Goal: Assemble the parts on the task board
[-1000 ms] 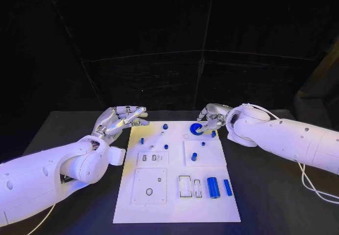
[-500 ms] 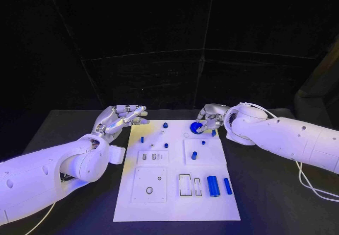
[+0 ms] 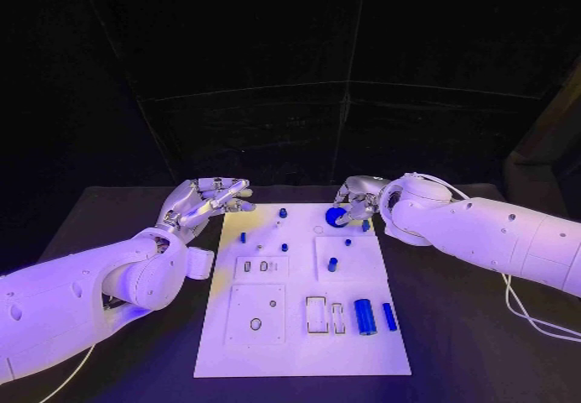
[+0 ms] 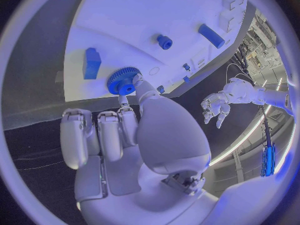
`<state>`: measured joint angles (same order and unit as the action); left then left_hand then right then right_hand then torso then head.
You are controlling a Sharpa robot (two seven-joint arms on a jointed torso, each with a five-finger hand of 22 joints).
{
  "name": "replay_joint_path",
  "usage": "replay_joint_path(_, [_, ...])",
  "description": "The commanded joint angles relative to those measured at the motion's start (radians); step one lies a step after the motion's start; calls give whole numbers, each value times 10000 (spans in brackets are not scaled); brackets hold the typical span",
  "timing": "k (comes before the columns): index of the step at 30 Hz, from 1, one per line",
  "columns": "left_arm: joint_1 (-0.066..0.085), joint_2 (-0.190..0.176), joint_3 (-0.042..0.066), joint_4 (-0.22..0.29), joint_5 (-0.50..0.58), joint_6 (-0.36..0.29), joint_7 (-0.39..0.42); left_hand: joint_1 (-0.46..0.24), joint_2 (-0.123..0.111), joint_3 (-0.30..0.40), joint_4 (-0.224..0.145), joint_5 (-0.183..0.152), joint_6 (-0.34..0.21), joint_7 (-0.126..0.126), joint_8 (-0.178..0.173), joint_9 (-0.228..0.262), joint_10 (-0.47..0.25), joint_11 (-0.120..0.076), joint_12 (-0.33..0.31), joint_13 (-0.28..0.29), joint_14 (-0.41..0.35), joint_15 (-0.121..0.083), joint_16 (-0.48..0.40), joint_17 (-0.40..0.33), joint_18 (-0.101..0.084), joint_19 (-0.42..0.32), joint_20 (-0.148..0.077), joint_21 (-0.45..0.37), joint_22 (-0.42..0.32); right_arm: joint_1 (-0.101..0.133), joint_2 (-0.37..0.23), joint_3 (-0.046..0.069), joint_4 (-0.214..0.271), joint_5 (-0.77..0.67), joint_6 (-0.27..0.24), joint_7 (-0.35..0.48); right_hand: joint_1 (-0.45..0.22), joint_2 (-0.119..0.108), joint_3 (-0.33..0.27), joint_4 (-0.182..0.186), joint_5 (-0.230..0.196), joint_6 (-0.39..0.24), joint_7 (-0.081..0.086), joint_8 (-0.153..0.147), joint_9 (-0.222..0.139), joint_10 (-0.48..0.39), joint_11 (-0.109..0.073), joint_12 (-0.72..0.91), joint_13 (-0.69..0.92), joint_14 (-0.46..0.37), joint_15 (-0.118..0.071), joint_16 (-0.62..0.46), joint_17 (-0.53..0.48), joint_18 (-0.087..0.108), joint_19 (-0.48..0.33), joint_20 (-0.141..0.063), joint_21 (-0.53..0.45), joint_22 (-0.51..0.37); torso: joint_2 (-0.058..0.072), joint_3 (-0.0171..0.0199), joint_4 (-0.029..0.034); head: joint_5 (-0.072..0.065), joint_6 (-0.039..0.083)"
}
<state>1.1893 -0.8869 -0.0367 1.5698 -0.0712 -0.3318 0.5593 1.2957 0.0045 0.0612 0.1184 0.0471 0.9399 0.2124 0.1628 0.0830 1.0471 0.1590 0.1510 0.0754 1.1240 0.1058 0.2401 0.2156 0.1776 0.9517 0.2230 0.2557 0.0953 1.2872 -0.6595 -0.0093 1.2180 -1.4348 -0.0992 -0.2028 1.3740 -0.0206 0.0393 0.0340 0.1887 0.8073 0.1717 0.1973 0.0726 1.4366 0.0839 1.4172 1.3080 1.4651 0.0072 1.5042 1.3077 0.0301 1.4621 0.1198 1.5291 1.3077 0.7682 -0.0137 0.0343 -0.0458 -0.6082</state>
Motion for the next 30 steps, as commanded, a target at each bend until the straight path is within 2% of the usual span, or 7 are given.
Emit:
replay_joint_path(1, [16,-3,8,4,-53,154,15,6,91,-24,-59,3,47,56,-31,-11,22,21,-68,-17,13,42,-38,12,62,88,4,-51,-12,21,-2,-2,-12,-289,241,-102,95,2,-1,-65,-30,71,5,44,14,87,3,78,769,742,20,56,1047,-68,439,-5,55,1583,-5,-3,-2,5,-13])
replay_joint_path(6, [16,-5,8,-10,-53,180,-3,1,95,-34,-63,3,51,54,-37,-14,29,20,-76,-18,14,42,-48,17,62,92,4,-58,-17,20,4,-3,-7,-313,298,-93,169,79,82,-142,-60,122,7,86,12,221,1,238,970,757,17,90,1125,-101,531,-11,109,1734,0,-1,2,5,-28])
replay_joint_path(9, [16,-4,8,-15,-53,201,-15,1,95,-34,-63,3,51,54,-37,-14,29,20,-76,-18,14,42,-48,17,62,92,4,-58,-17,19,17,-3,-2,-350,294,-68,264,201,243,-259,-373,173,17,125,1,242,13,274,1024,760,24,102,1148,-117,574,-8,135,1804,-2,3,8,-2,-28])
replay_joint_path(15, [16,-7,8,-22,-53,224,-36,0,95,-36,-64,3,51,54,-38,-15,30,20,-78,-19,13,42,-50,18,62,92,4,-60,-19,19,59,-3,8,-515,216,-38,447,396,594,-507,-539,386,30,225,-1,275,14,320,1104,758,27,108,1153,-124,594,-4,149,1841,-2,-1,5,20,-50])
replay_joint_path(19, [16,-7,8,-24,-53,247,-51,0,95,-36,-64,3,51,54,-38,-15,30,20,-78,-19,13,42,-50,18,62,92,4,-60,-19,17,78,-4,73,-979,-175,-39,696,759,1124,-747,-920,913,-48,435,41,378,-48,432,1257,765,-26,127,1199,-143,649,-28,180,1933,-2,-1,1,12,-42])
replay_joint_path(22, [16,-6,8,-27,-53,261,-58,-2,96,-40,-65,3,51,54,-41,-16,31,21,-83,-20,12,43,-55,20,62,93,4,-63,-22,15,74,-4,196,-1333,-702,45,707,919,1464,-864,-995,1305,-158,565,61,477,-137,530,1385,767,-110,132,1211,-158,692,-94,204,2001,-6,-1,2,19,-46])
replay_joint_path(30, [16,-5,8,-36,-53,269,-67,-2,96,-40,-65,3,51,54,-41,-16,31,21,-83,-20,12,43,-55,20,62,93,4,-63,-22,9,-4,-3,793,-1481,-1436,219,110,742,1806,-827,-967,1607,-276,447,-32,504,-247,519,1407,757,-210,104,1150,-168,719,-211,218,2044,-7,-7,17,44,-21])
